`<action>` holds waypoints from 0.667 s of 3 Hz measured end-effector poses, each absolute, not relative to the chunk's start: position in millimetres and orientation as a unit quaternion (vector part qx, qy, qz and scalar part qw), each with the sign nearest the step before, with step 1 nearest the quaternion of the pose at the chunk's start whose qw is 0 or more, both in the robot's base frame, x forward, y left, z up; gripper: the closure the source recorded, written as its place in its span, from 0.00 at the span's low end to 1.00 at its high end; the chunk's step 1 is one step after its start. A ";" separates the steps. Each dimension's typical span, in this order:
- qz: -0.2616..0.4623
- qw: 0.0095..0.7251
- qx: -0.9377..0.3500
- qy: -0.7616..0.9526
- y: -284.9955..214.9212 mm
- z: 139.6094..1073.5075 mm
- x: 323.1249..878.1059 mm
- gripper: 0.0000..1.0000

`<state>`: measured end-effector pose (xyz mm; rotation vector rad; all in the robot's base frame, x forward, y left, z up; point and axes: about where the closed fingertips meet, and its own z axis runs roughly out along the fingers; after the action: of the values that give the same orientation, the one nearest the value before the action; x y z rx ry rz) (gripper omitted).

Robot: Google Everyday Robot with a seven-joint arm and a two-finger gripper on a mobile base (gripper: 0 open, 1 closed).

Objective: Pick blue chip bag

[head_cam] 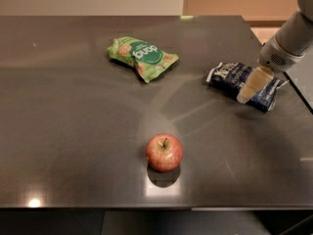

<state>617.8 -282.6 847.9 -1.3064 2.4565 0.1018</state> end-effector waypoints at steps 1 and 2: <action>0.034 0.170 -0.448 0.877 -289.2 842.4 622.9 0.20; 0.021 0.173 -0.435 0.883 -302.7 852.4 619.5 1.00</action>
Offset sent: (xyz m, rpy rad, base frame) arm -0.0551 0.0084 0.1033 0.1505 0.0102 0.0437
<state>619.5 -302.7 852.4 -1.2332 2.5052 0.0605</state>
